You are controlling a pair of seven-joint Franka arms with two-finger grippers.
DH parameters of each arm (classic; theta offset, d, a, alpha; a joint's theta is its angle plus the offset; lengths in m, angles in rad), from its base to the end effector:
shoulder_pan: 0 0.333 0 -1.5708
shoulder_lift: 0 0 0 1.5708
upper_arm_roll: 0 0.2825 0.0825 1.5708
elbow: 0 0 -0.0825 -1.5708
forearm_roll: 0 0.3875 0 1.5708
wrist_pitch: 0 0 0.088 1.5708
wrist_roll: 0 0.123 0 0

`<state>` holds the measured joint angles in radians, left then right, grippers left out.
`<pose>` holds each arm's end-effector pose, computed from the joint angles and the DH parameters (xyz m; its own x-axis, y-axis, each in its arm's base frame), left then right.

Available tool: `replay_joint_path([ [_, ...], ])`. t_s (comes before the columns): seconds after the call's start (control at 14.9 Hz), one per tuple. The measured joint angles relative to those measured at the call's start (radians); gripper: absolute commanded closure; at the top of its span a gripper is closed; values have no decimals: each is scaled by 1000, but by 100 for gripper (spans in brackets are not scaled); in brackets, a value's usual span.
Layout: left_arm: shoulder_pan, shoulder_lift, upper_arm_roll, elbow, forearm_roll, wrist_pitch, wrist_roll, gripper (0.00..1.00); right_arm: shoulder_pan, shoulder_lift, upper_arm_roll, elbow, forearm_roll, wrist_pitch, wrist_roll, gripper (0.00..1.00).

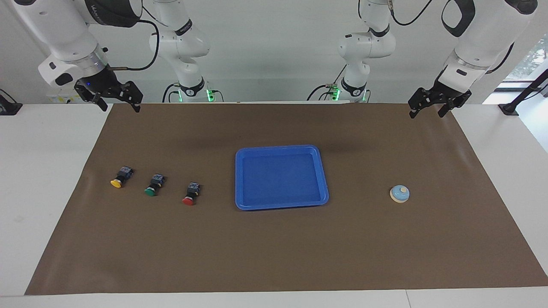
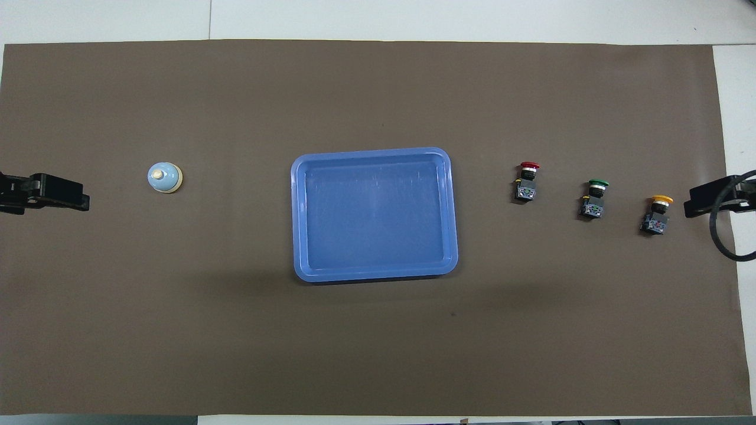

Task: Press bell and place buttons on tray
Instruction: 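Reach the left gripper toward the white call bell, then press down on the white call bell with the left gripper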

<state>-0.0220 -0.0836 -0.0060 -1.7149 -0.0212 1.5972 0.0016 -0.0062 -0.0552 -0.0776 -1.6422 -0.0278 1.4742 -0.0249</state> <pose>0.5339 -0.0176 0.5544 0.9990 -0.0290 -0.0341 -0.0283 -0.9994 0.0207 0.5270 -0.0488 0.5637 0.9917 -0.0604 -0.1132 -0.0584 -0.9981 0.0207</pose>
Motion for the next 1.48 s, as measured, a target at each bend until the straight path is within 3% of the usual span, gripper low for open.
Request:
replay_joint_path([
  [0.34,2,68,3,-32,0,142,0,100,0,0,0,0,0,0,0,0],
  [0.67,4,267,5,-55,0,368,0,100,0,0,0,0,0,0,0,0],
  [0.87,5,341,8,-58,0,441,0,100,0,0,0,0,0,0,0,0],
  [1.48,16,351,9,-159,0,573,0,100,0,0,0,0,0,0,0,0],
])
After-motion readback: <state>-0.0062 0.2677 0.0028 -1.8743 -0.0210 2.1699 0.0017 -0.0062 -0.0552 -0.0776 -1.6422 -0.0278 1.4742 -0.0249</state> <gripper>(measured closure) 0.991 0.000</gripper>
